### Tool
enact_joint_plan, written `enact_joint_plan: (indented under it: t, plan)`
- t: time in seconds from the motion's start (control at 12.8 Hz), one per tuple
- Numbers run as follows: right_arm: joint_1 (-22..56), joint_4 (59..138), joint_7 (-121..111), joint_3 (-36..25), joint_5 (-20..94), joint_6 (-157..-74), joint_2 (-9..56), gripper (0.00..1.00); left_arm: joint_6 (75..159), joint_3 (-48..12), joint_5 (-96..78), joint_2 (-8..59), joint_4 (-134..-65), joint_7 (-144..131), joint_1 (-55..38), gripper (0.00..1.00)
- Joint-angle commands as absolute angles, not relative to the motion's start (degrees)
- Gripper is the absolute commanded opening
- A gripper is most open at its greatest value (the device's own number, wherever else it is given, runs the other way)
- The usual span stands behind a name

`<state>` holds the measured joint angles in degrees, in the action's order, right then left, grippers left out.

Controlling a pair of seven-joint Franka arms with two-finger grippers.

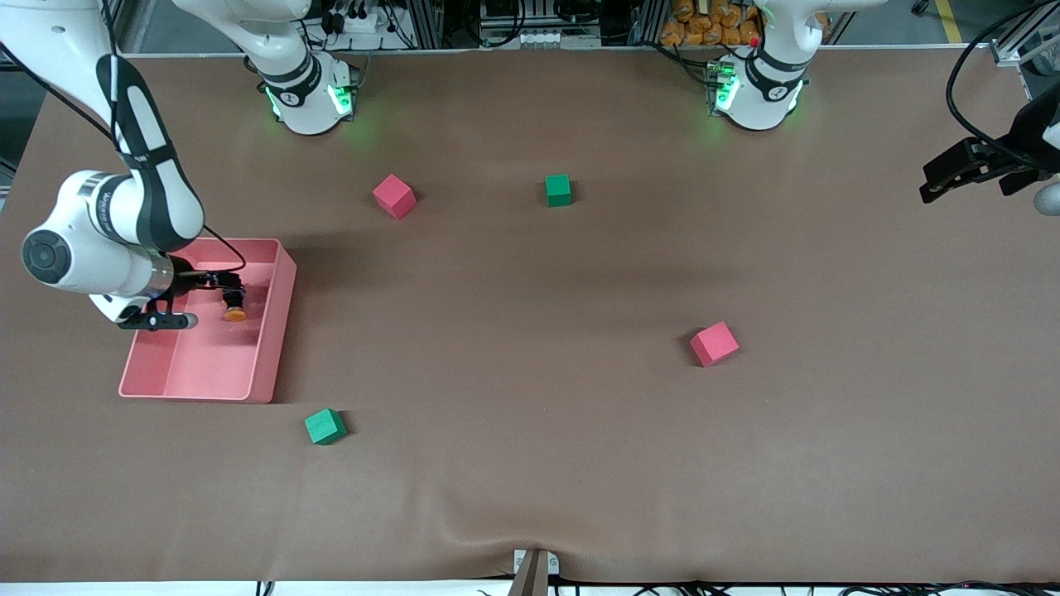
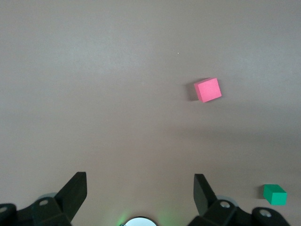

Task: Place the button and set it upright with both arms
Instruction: 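Lower the right gripper onto the yellow button inside the pink tray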

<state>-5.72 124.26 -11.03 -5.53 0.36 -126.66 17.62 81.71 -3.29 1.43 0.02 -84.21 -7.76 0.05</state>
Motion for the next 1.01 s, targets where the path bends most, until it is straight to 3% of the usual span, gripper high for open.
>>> enact_joint_plan:
  t: [0.0, 0.94]
  plan:
    - [-6.6, 124.5, -12.6, -4.9, 1.1, -130.0, 19.9, 1.00, 81.2, -3.6, 1.3, 0.3, -84.3, -6.6, 0.0, 1.00]
    - [-8.8, 125.2, -17.7, -4.7, 5.2, -132.9, 24.2, 1.00, 83.8, -3.6, 1.2, 3.4, -84.1, -7.3, -2.5, 1.00]
